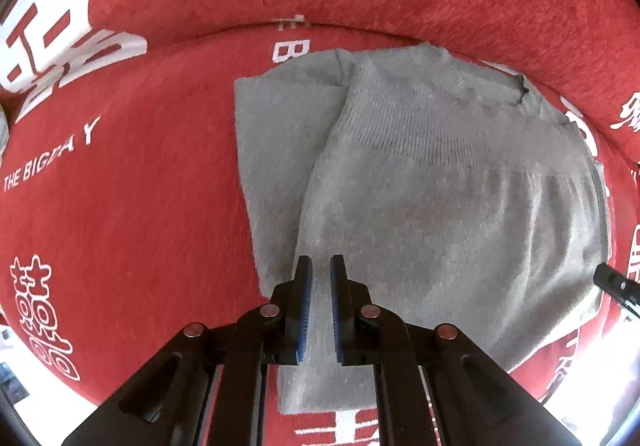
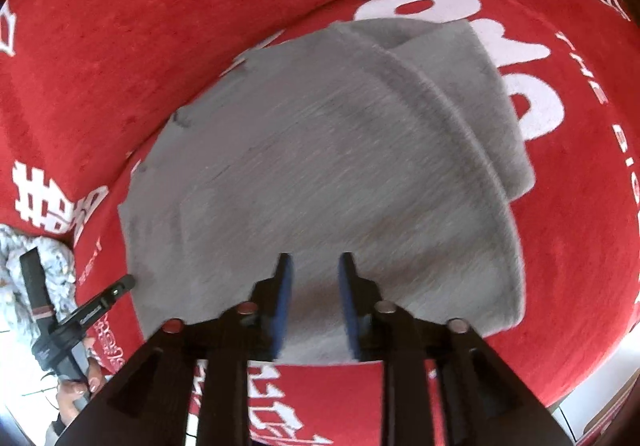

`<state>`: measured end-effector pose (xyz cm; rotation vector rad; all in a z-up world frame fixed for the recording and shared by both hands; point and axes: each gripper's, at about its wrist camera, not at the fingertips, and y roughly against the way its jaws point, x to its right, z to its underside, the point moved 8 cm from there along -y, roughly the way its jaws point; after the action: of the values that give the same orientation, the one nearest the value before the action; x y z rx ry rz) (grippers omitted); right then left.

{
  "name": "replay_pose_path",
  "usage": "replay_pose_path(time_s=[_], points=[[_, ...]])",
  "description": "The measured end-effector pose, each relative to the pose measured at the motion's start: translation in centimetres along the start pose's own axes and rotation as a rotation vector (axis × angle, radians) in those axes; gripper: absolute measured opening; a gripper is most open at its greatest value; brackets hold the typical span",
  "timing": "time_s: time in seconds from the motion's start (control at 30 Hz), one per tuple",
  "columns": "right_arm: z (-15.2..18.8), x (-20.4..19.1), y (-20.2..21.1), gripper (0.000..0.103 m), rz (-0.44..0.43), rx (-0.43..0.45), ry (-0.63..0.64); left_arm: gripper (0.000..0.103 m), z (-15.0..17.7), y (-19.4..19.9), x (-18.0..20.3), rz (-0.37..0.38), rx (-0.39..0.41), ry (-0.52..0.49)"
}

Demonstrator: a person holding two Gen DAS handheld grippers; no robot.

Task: Fold small clothes

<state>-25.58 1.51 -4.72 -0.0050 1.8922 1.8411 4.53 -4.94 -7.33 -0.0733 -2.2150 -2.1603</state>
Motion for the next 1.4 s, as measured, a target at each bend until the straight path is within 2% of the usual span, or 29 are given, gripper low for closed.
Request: replay_pose_path(time_s=[0.07,0.1,0.13,0.17,0.2,0.27,0.43,0.53,0.63,0.77,0.97,1.23,1.4], points=[[0.8,-1.0,-0.3,0.039,-0.019,-0.015,0.008,0.011,0.4,0.2,-0.4,-0.002,-0.002,0.007],[1.1,-1.4,-0.4,0.043,-0.026,-0.021,0.012,0.033,0.6,0.4,-0.6,-0.003,-0.004,0.015],[1.5,-1.9,-0.5,0.044,-0.034,-0.027,0.017,0.061,0.7,0.5,-0.7,-0.005,-0.004,0.024],[2.0,-2.6,-0.7,0.046,-0.046,-0.035,0.023,0.101,0.7,0.7,-0.9,-0.021,0.006,0.035],[2.3,-3.1,-0.9,0.046,-0.055,-0.043,0.029,0.102,0.6,1.2,-1.1,-0.04,0.037,0.039],[3.2,-4.3,-1.3,0.048,-0.075,-0.061,0.043,0.102,0.5,1.7,-1.1,-0.043,0.046,0.027],[5.4,-6.9,-2.5,0.051,-0.12,-0.106,0.068,0.102,0.6,1.7,-1.6,-0.067,0.04,0.031],[6.6,-7.9,-2.8,0.06,-0.153,-0.124,0.074,0.102,0.7,1.4,-2.6,-0.084,0.026,0.051],[8.0,-8.9,-3.2,0.061,-0.194,-0.144,0.076,0.102,1.3,1.1,-3.9,-0.097,-0.005,0.066],[9.7,-9.6,-4.3,0.061,-0.225,-0.178,0.059,0.102,2.1,0.6,-4.8,-0.076,-0.036,0.07],[11.0,-9.6,-5.3,0.062,-0.271,-0.204,-0.017,0.102,2.8,0.5,-5.5,-0.062,-0.035,0.086],[11.4,-9.6,-6.1,0.062,-0.274,-0.221,-0.043,0.102,3.2,-0.2,-6.4,-0.04,-0.055,0.095],[11.9,-9.4,-7.0,0.062,-0.33,-0.245,-0.115,0.102,3.4,-0.6,-7.8,-0.011,-0.053,0.116]])
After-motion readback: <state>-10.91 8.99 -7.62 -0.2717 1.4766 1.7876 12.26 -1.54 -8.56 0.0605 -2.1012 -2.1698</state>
